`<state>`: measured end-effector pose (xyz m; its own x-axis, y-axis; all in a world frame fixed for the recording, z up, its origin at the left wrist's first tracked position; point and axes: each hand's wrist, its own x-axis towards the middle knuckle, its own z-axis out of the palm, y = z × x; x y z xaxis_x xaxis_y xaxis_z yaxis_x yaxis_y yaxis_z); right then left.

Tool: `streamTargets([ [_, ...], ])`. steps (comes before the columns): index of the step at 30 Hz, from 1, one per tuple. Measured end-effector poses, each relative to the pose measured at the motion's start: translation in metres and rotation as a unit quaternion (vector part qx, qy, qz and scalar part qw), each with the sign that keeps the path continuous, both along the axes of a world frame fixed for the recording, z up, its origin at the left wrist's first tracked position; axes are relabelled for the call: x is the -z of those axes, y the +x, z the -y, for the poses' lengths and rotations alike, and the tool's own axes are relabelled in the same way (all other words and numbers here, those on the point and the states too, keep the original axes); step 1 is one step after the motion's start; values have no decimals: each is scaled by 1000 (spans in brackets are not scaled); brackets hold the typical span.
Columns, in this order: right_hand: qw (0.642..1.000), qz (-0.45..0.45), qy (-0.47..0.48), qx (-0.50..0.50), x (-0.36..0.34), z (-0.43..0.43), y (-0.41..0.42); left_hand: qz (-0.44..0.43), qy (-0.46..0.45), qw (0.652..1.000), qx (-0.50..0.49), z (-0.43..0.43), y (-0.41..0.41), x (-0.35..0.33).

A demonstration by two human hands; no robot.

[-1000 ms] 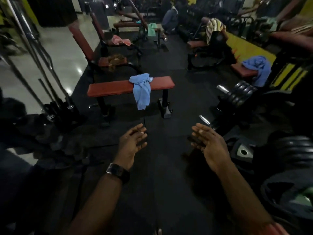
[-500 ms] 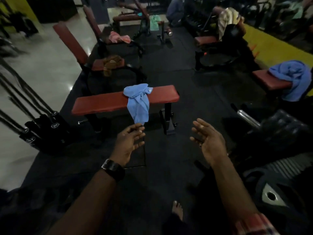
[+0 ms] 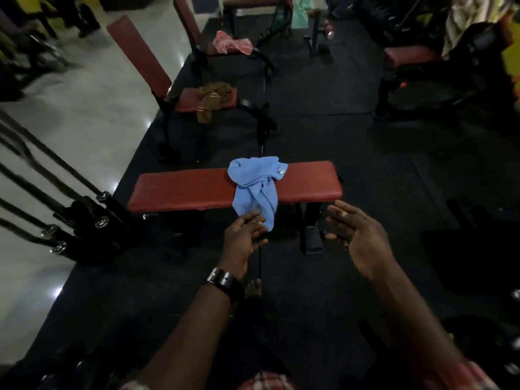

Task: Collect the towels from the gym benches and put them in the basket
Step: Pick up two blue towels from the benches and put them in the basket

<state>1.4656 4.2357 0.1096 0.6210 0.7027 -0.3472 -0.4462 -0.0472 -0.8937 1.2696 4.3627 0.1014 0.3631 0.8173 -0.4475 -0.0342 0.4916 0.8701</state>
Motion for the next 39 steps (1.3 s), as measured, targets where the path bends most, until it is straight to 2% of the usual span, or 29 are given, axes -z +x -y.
streamTargets([
  [5,999,-14,-40,16,35,-105,49,-7,-30,999,38,-130,70,41],
  [10,994,-35,-91,42,55,-224,87,-62,-71,993,76,-266,133,85],
  [17,985,-60,-149,60,85,-315,122,-144,-161,968,131,-376,191,165],
  [22,982,-66,-170,58,102,-336,142,-217,-187,945,160,-412,221,207],
  [26,977,-76,-189,62,108,-340,155,-219,-243,934,143,-425,232,219],
  [30,976,-82,-188,77,102,-335,159,-210,-205,949,115,-427,235,211],
  [35,977,-104,-163,94,83,-331,173,-211,-220,942,139,-423,253,185],
  [39,980,-120,-114,113,68,-325,194,-215,-147,955,139,-402,278,167],
])
